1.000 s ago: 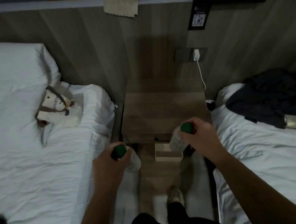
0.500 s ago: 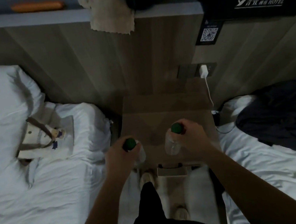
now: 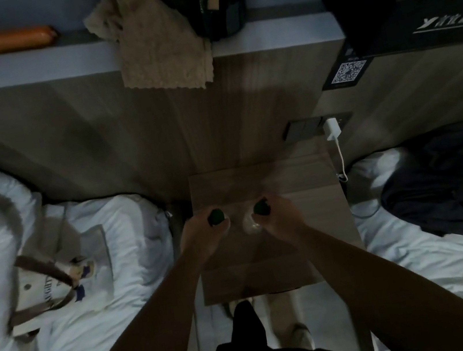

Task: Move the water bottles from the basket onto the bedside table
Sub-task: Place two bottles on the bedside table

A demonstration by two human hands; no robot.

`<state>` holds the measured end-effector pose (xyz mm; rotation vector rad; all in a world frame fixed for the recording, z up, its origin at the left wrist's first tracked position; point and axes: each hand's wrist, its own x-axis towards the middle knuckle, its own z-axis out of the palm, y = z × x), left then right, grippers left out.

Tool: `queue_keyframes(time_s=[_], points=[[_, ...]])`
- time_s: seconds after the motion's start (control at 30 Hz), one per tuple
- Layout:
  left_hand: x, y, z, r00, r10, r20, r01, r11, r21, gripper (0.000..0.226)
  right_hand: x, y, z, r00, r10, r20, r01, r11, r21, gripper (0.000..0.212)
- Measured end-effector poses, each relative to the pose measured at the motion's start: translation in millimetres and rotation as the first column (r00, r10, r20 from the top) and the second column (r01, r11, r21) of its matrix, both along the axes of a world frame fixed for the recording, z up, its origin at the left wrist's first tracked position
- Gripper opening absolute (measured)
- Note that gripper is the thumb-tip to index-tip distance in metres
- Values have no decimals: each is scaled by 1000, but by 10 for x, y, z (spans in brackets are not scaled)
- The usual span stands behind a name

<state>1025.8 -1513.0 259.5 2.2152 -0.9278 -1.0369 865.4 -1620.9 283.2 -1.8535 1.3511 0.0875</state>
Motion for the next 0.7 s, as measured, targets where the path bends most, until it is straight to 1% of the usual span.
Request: queue_keyframes(time_s=[0.13, 0.17, 0.23, 0.3, 0.37, 0.4, 0.47, 0.5, 0.6, 0.7], points=[[145, -147, -113, 1000, -21, -3, 21, 1000, 9, 41, 178, -79, -126, 998, -28, -60, 29, 1000, 8, 26], [172, -167, -142, 1000, -23, -6, 23, 1000, 11, 41, 210, -93, -159, 997, -34, -62, 35, 999, 11, 24], [208, -197, -178, 999, -33, -5, 33, 999, 21, 41, 260, -121, -206, 996, -64, -59, 66, 997, 30, 13], [227, -217, -197, 999, -22, -25, 23, 1000, 19, 41, 295, -152, -230, 996, -66, -61, 70, 996, 55, 18], [227, -229, -227, 999, -5, -54, 5, 1000, 2, 37, 301, -185, -231, 996, -78, -50, 81, 995, 52, 14], [222, -223, -257, 998, 6, -70, -6, 1000, 2, 36, 297, -196, -233, 996, -80, -42, 82, 996, 45, 17], [216, -207, -292, 995, 33, -93, -33, 999, -4, 44, 281, -189, -276, 995, -82, -47, 84, 996, 43, 35], [219, -193, -332, 994, 47, -101, -46, 999, 3, 48, 273, -177, -273, 995, -83, -54, 86, 995, 41, 40], [205, -151, -380, 993, 56, -101, -55, 998, 14, 45, 232, -142, -259, 997, -66, -44, 67, 997, 31, 44], [91, -69, -287, 989, 123, -84, -123, 992, 15, 52, 118, -95, -279, 999, -38, 4, 37, 997, 69, 49]])
